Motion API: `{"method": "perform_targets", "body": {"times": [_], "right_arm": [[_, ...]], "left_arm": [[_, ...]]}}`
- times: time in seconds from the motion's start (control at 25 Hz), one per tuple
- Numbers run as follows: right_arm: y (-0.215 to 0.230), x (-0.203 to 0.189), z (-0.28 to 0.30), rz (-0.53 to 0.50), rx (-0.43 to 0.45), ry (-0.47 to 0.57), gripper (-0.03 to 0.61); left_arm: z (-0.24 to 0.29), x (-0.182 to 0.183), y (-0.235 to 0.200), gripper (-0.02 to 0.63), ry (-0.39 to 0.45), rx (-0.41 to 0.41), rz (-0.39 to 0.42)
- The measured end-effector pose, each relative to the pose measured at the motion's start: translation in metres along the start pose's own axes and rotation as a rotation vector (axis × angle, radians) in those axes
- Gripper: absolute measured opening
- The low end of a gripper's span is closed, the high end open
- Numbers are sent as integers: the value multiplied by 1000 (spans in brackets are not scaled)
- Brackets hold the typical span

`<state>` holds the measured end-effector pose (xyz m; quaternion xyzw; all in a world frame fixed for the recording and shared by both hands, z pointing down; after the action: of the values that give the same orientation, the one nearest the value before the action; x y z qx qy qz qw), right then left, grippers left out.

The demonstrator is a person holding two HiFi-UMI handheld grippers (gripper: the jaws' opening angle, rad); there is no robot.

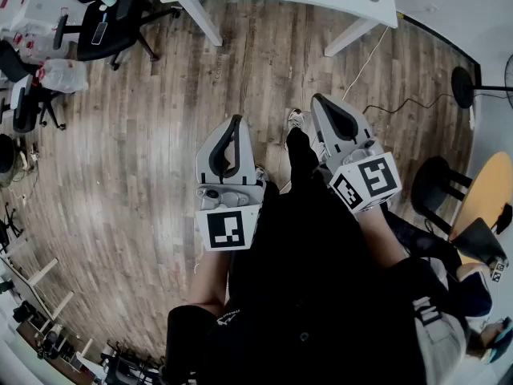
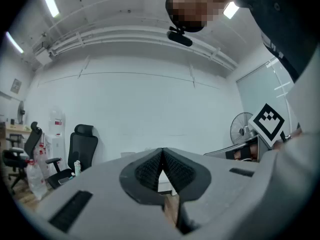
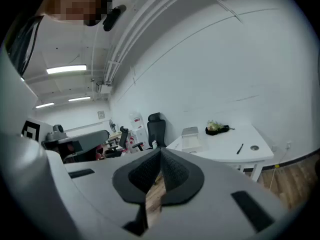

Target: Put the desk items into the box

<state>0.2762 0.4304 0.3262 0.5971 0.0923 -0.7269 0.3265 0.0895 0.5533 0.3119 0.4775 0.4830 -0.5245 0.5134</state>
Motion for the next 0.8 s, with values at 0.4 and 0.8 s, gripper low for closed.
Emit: {"method": "perform_targets", "body": {"times": [0.4,0.8], "right_arm": [[-159,-34,-74,-56,30,60,-2],[-148,-27,-88,-44,63,67,-2]], "left_arm": [[-151,-15,-19,8,4,-58,-36],[-147,-8,5,8,32,-31,-66]]}}
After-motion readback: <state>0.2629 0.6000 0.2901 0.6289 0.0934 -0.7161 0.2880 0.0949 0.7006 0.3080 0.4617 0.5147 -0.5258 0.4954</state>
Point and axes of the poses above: the fingertips, and each gripper's own axes: z forward along the fingers, y to its right, x out of its top, the point moved 10 cm from there along -z, backward along the fingers, and after that the axes turned 2 degrees about z, right-handed, at the moved point
